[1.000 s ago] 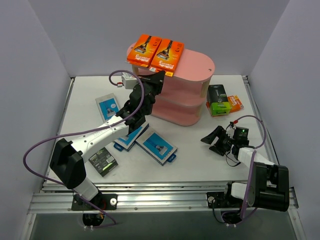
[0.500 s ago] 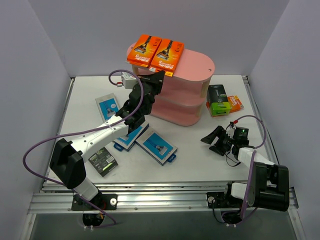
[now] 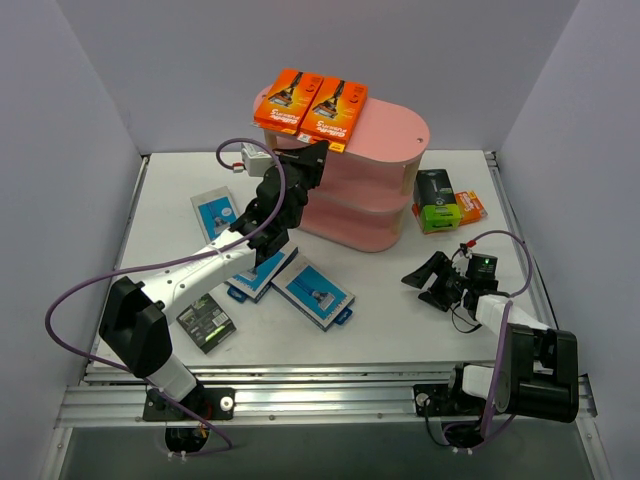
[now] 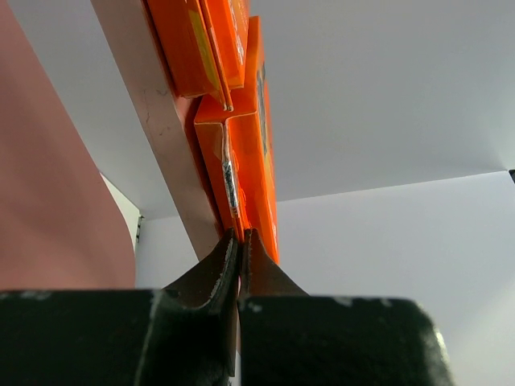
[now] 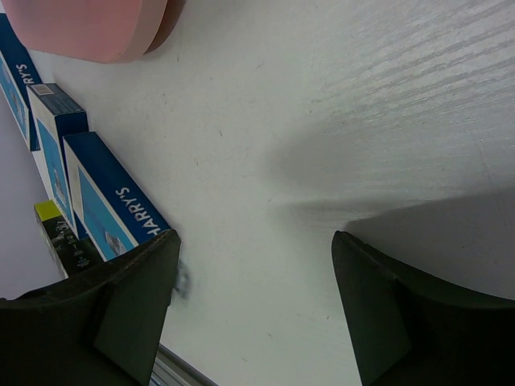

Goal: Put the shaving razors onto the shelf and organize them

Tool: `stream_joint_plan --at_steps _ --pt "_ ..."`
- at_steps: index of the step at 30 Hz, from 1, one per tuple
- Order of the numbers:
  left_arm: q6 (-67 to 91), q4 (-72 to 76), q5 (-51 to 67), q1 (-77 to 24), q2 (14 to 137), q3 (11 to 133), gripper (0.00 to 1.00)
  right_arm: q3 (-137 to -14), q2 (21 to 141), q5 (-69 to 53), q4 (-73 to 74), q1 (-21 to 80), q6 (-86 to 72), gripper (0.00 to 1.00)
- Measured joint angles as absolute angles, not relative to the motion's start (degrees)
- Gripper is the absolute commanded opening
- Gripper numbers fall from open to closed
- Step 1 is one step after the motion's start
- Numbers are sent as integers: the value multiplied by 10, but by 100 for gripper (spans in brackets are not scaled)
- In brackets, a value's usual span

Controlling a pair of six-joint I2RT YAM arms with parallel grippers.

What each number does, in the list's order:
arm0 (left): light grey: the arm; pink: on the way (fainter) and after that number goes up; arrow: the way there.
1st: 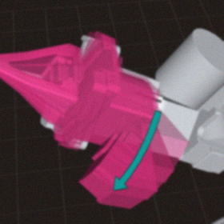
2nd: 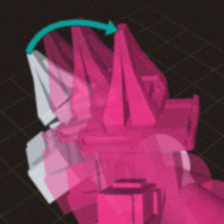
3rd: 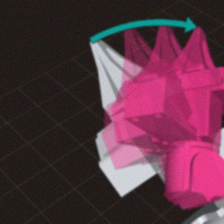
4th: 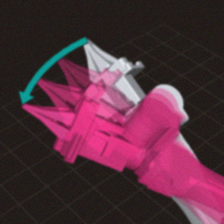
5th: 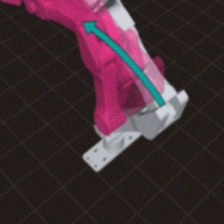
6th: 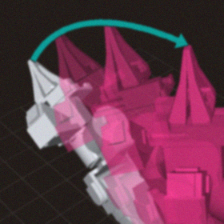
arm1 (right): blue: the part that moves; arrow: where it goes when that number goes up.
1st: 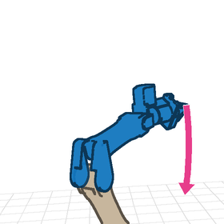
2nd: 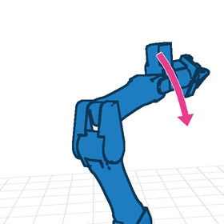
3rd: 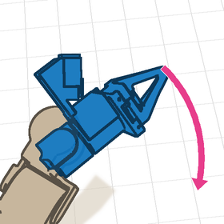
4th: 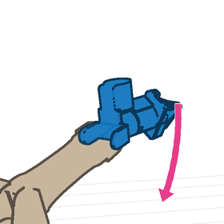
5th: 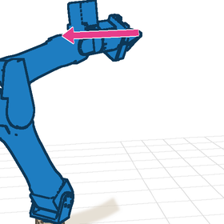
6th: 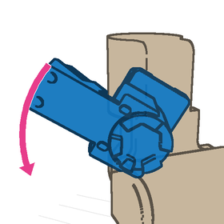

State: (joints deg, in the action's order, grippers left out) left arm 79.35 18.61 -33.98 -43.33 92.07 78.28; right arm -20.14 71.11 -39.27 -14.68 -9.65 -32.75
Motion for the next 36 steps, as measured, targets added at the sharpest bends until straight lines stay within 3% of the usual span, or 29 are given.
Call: stream_joint_plan --at_steps 14,19,36 --pt "799 187 -336 -430 922 783 3 -201 712 -392 -148 -96 -328 73" --pt "804 186 -335 -430 922 783 12 -201 712 -392 -148 -96 -328 73" --pt "805 186 -335 -428 923 776 29 -201 715 -392 -155 -96 -329 73"
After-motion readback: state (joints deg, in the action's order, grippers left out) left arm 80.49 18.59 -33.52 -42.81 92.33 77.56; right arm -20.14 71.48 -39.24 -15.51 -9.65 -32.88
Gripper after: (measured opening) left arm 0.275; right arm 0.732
